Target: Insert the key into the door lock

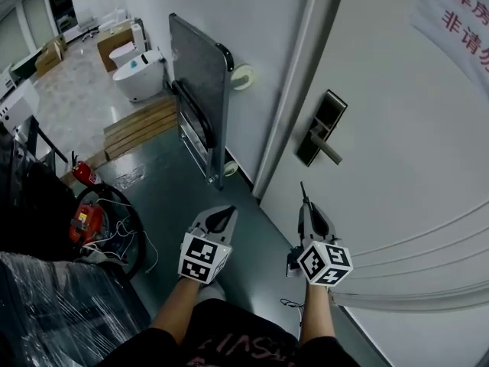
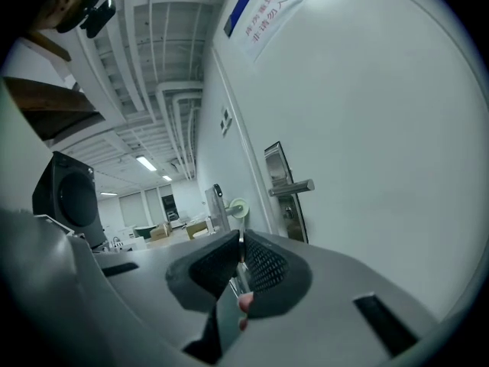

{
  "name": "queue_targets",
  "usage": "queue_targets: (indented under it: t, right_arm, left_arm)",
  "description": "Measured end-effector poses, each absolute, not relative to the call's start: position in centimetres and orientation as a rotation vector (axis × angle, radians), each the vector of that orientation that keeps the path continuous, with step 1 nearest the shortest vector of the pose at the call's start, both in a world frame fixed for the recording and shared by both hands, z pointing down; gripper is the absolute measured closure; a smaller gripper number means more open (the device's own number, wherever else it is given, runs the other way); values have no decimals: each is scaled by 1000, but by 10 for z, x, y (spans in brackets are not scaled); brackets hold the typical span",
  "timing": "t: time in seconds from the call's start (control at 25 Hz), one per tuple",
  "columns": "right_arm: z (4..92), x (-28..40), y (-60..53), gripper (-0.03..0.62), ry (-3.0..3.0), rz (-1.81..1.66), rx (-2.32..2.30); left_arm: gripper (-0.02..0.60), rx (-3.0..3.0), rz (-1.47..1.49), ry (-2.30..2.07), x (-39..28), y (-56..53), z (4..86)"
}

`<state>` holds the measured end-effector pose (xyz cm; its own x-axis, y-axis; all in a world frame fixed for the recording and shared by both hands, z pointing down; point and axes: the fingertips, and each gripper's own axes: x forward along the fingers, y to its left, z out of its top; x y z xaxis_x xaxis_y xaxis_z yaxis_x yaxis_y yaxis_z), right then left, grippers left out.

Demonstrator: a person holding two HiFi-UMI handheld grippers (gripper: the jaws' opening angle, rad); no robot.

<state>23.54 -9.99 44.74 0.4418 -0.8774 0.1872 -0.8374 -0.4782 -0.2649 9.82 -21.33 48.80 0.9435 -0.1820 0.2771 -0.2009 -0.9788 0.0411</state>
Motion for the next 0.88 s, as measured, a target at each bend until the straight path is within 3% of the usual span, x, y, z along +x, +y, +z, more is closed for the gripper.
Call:
queue_targets:
  t: [0.52, 0.88]
  right_arm:
    - [453, 254, -161, 514, 1233, -483, -2656]
    - [448, 279, -135, 514, 1125, -468, -2638]
  left_arm:
    - [570, 3037, 475, 26, 141, -295, 497]
    - [569, 3066, 493, 199, 186, -267, 490]
